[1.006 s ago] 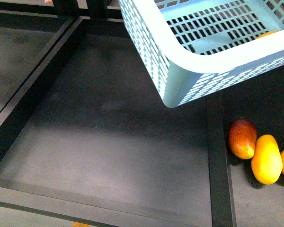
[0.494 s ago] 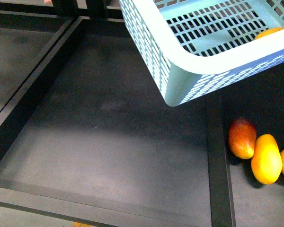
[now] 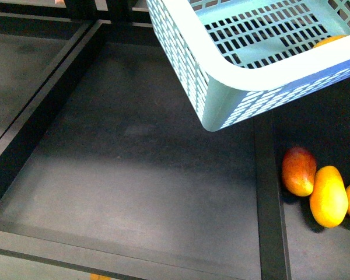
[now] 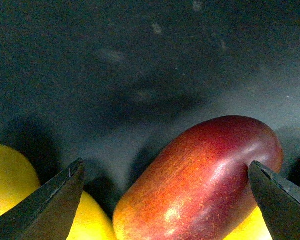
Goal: Pick lemon and mango into basket
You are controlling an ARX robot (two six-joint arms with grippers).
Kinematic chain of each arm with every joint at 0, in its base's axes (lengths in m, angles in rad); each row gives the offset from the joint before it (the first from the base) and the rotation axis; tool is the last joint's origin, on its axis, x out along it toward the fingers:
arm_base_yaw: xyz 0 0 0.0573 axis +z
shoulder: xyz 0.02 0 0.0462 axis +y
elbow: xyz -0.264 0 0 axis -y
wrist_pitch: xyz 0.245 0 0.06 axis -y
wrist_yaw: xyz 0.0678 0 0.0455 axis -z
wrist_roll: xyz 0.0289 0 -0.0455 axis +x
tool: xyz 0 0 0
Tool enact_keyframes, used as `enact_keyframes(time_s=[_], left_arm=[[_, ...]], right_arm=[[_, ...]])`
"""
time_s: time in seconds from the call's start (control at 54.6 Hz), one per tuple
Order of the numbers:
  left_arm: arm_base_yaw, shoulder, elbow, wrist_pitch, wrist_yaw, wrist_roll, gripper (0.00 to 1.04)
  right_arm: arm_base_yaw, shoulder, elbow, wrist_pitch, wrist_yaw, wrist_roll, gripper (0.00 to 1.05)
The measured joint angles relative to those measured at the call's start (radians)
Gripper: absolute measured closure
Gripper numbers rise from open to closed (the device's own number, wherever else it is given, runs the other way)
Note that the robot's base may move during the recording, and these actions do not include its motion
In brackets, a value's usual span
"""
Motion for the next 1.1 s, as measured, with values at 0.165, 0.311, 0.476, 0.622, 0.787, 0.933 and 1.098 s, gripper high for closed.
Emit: enact_keyframes(time_s=[0.165, 0.311, 0.476, 0.622, 0.787, 0.933, 1.098], left_arm=[[0.0, 0.0, 0.0, 0.0, -0.002, 0.0, 1.0], [0.0, 0.0, 0.0, 0.0, -0.002, 0.001, 1.0], [0.0, 0.0, 0.0, 0.0, -0.002, 0.0, 1.0], [0.0, 0.0, 0.0, 0.0, -0.002, 0.001, 1.0], [0.0, 0.0, 0.0, 0.0, -0.002, 0.001, 1.0], [0.0, 0.0, 0.0, 0.0, -0.002, 0.001, 1.0], [0.0, 0.0, 0.0, 0.0, -0.002, 0.0, 1.0]], right_arm=[[-0.052, 0.005, -0.004, 0.006, -0.002, 0.061, 0.09], [-0.082, 0.014, -0.014, 0.013, 0.005, 0.086, 0.09], [-0.087, 0.028, -0.019, 0.022, 0.005, 0.107, 0.09], [-0.084, 0.043, -0.017, 0.023, 0.005, 0.123, 0.09], [-0.072, 0.069, -0.001, 0.024, 0.011, 0.128, 0.09], [-0.062, 0.098, 0.014, 0.038, 0.023, 0.132, 0.09], [-0.054, 0.124, 0.031, 0.053, 0.044, 0.143, 0.09]])
